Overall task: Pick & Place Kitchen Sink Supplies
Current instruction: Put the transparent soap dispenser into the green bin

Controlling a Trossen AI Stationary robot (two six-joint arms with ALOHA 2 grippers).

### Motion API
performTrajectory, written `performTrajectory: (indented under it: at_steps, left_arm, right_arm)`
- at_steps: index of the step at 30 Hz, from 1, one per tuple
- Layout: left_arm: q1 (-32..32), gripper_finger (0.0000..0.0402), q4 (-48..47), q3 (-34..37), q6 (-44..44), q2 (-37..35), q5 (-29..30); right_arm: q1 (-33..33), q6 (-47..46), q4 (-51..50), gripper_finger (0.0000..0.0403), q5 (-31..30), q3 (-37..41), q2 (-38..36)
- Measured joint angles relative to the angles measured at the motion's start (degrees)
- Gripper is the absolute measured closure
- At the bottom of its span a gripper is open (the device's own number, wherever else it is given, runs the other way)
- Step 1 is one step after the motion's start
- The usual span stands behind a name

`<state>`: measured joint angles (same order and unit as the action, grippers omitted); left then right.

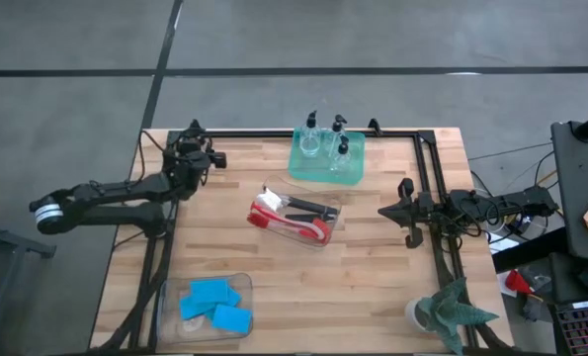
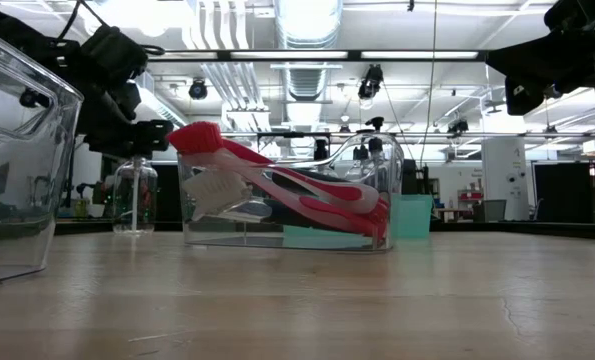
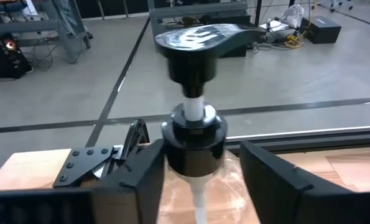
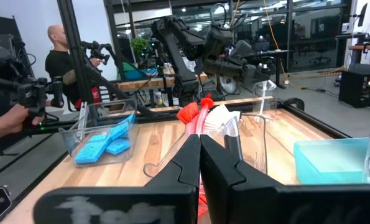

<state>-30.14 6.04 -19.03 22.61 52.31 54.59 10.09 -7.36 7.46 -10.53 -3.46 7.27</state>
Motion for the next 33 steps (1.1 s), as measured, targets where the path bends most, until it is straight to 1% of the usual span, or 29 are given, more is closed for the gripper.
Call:
performTrajectory:
  at_steps: [6, 8, 13, 18, 22, 25, 30, 33]
  left_arm:
    - [0.0, 0.0277, 0.0, 0.0, 0.2, 0.0, 0.0]
    - [0.0, 0.0291, 0.0, 0.0, 0.2, 0.0, 0.0]
    - [0.0, 0.0290, 0.6, 0.0, 0.1, 0.0, -0.9]
    - [0.0, 0.0277, 2.3, 0.0, -0.1, 0.0, -3.1]
    - [0.0, 0.0288, 4.7, 0.0, -0.2, -0.1, -5.3]
    - [0.0, 0.0296, 7.6, 0.0, -0.2, -0.2, -7.6]
    - [0.0, 0.0298, 14.1, 0.0, -1.1, -0.3, -12.4]
    - [0.0, 0.0308, 16.3, -1.0, -0.4, -0.5, -17.0]
  right_arm:
    - [0.0, -0.1, 0.0, 0.0394, 0.0, 0.0, 0.0]
    - [0.0, 0.0, 0.0, 0.0394, 0.0, 0.0, 0.0]
    - [0.0, 0.0, 0.0, 0.0394, 0.0, 0.0, 0.0]
    - [0.0, 0.0, 0.0, 0.0394, 0.0, 0.0, 0.0]
    - [0.0, -0.1, 0.0, 0.0394, 0.0, 0.0, 0.0]
    - [0.0, 0.0, 0.0, 0.0394, 0.0, 0.0, 0.0]
    - [0.0, 0.0, 0.0, 0.0394, 0.0, 0.0, 0.0]
    - [0.0, 0.0, 0.0, 0.0394, 0.0, 0.0, 0.0]
